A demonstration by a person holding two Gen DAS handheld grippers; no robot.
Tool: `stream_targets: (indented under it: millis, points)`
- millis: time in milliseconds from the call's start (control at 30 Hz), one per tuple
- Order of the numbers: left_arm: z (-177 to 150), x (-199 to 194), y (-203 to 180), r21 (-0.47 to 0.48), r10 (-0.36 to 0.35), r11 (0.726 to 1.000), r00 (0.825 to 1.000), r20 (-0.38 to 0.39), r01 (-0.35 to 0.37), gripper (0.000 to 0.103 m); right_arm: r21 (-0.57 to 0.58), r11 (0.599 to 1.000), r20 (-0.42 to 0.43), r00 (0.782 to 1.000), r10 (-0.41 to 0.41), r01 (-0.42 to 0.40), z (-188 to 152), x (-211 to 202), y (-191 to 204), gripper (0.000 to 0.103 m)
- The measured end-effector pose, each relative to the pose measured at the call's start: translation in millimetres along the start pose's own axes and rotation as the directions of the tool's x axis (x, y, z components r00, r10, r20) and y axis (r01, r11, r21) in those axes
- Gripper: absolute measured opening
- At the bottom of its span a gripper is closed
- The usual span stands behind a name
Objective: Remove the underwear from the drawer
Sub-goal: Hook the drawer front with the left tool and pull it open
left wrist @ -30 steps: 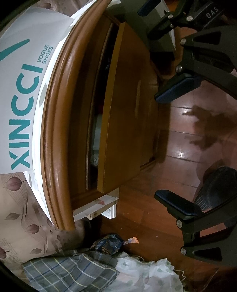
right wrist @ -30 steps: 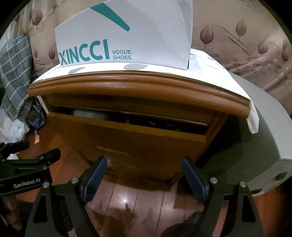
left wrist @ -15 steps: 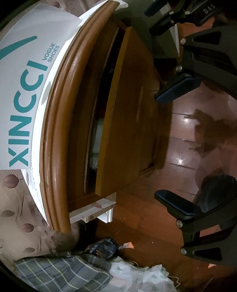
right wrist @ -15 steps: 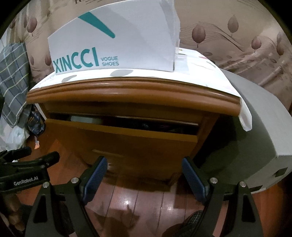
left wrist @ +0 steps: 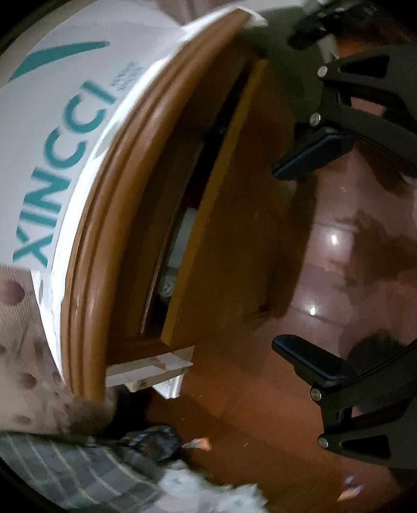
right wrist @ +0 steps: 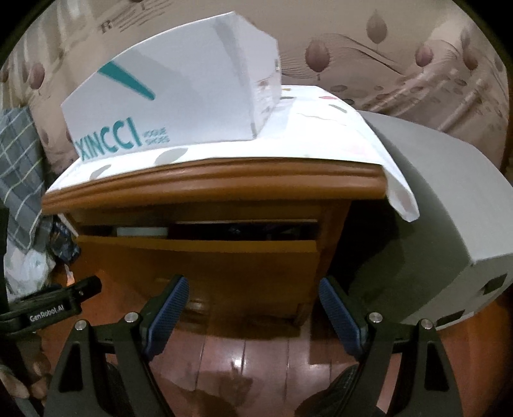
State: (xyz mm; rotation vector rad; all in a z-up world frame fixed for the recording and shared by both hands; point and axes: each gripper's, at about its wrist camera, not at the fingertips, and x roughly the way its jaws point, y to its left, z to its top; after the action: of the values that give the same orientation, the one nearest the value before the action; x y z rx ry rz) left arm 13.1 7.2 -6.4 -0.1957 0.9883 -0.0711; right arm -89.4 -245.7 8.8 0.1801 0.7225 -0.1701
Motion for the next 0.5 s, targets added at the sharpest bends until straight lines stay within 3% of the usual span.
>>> stream_targets:
  millis: [100,267,400,500]
  points:
    - [3.4,8.1,11.5,-0.114,-0.072,0.991,0.997,0.002,0.071,0.100,0.042,0.999,-0.003,1.000,0.012,-0.011,1.5,-0.8,-10.0,0.086]
    - [10.7,25.5,28.4,-0.286,-0.192,0.940,0.981,0.013,0.187,0.100,0.076,0.997,-0.005,1.000,0.015,-0.014,2.5,-1.9,-20.0,0.086]
    - [19.6,36.4,31.7,-0.330,-0.210,0.920,0.977,0.042,0.212,0.100,0.076,0.997,-0.006,1.000,0.019,-0.018,2.7,-2.1,-19.6,0.086]
    - [21.3,54.3,40.9,-0.422,-0.250,0.874,0.968,0.036,0.241,0.100,0.063,0.998,-0.009,1.000,0.024,-0.024,2.6,-1.6,-17.0,0.086]
